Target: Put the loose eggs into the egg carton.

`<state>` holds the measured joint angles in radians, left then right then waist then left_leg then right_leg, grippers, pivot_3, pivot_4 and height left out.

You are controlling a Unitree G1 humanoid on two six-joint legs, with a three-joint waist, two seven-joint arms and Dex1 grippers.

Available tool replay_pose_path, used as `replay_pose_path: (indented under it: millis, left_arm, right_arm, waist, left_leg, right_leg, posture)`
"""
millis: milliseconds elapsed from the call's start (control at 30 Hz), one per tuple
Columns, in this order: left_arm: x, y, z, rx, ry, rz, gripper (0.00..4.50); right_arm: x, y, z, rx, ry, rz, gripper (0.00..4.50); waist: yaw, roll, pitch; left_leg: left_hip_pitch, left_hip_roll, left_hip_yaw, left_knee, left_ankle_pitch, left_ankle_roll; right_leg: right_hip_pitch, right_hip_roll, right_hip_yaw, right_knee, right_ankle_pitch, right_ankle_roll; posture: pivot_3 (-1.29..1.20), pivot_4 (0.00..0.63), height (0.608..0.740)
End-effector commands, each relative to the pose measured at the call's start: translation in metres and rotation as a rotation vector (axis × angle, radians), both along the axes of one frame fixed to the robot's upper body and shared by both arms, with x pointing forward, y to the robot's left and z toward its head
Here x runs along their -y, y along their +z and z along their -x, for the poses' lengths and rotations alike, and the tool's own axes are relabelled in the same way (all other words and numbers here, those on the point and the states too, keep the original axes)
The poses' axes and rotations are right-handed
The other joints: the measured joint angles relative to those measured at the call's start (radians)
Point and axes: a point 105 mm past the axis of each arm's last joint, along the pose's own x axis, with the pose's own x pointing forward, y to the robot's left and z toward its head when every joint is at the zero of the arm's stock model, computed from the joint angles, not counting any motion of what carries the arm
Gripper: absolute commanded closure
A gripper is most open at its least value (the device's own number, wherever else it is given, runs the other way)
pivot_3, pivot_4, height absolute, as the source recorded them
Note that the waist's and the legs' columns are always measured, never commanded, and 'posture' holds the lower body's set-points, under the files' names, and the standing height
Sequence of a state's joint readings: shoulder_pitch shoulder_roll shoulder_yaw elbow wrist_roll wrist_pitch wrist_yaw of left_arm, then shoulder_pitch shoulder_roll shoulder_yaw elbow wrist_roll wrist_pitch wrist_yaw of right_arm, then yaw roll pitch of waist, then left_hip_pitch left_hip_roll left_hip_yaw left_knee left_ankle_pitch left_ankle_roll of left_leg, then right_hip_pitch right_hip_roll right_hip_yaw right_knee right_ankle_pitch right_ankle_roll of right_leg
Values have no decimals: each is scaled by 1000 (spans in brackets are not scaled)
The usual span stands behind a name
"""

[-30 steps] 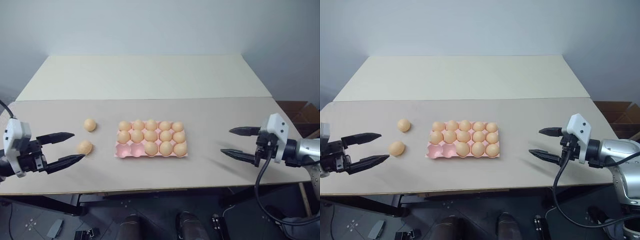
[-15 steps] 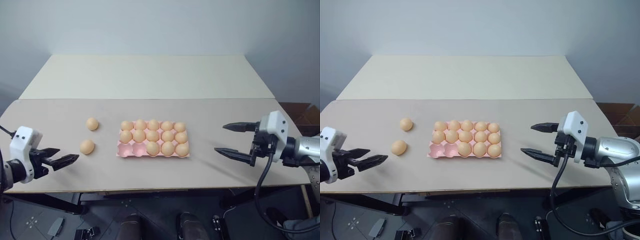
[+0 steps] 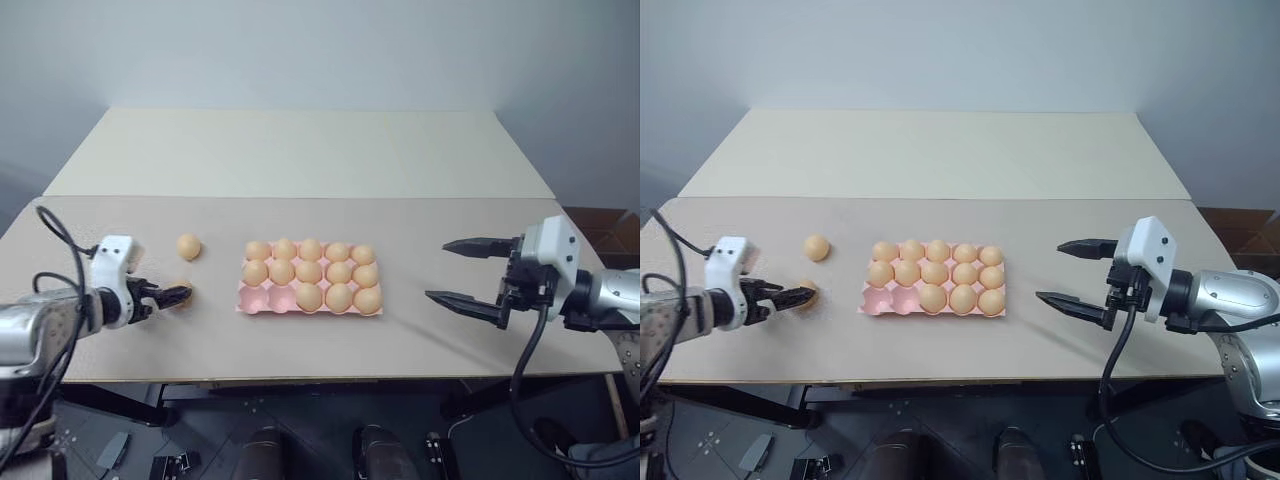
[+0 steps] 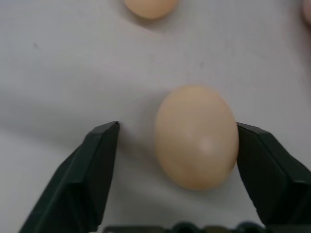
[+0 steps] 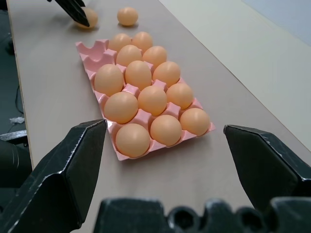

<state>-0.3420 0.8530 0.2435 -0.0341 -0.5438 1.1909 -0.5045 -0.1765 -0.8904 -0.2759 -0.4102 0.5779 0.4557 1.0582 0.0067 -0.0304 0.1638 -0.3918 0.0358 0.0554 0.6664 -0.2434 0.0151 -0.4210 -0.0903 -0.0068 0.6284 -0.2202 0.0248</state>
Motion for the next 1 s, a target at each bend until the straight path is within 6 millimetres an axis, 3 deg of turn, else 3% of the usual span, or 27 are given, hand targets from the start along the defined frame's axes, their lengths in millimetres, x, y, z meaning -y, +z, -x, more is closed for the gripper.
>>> replay_pose_path:
  millis: [33, 100, 167, 400, 533, 733, 967, 1000]
  left_arm:
    - [3, 7, -5, 19, -10, -11, 1862]
    - [4, 9, -7, 28, -19, -11, 2585]
    - [5, 13, -9, 54, -32, -33, 2822]
    - [26, 41, -2, 256, -290, -137, 2831]
    - [70, 58, 13, 382, -627, -79, 2831]
    - [125, 47, 10, 422, -854, 48, 2831]
    - [150, 25, 4, 391, -924, 61, 2831]
    - [149, 22, 2, 379, -926, 32, 2482]
  right_arm:
    - [-5, 12, 5, 51, 12, -17, 0]
    - [-5, 12, 5, 56, 3, -24, 0]
    - [-5, 11, 5, 58, -3, -25, 0]
    - [-5, 11, 7, 68, -15, -25, 0]
    - [-9, 11, 9, 73, -9, -27, 0]
    - [-16, 11, 6, 88, -12, -40, 0]
    - [-22, 13, 7, 102, -27, -65, 0]
    - [-22, 13, 7, 102, -31, -65, 0]
  waist:
    - [0, 0, 0]
    - [1, 0, 0]
    - [2, 0, 0]
    - [3, 0, 0]
    - [5, 0, 0]
    - [10, 0, 0]
    - [-2, 0, 0]
    - [-2, 0, 0]
  left_leg:
    - [0, 0, 0, 0, 0, 0]
    - [0, 0, 0, 0, 0, 0]
    - [0, 0, 0, 0, 0, 0]
    - [-1, 0, 0, 0, 0, 0]
    - [0, 0, 1, 0, 0, 0]
    - [-1, -1, 1, 1, 0, 0]
    - [-2, -1, 0, 2, 0, 0]
    - [-2, -1, 0, 2, 0, 0]
  right_leg:
    - [0, 0, 0, 0, 0, 0]
    - [0, 0, 0, 0, 0, 0]
    - [0, 0, 0, 0, 0, 0]
    - [-1, -1, 0, -1, 0, 0]
    - [0, -1, 0, 0, 0, -1]
    - [1, -1, 0, -1, 0, 0]
    - [0, 0, 1, -1, 1, 1]
    - [0, 0, 1, -1, 1, 1]
  posture:
    - [0, 150, 740]
    - [0, 150, 740]
    - [0, 150, 740]
    - [0, 150, 740]
    - [0, 150, 740]
    - [0, 150, 740]
    - [0, 150, 740]
    - [0, 150, 740]
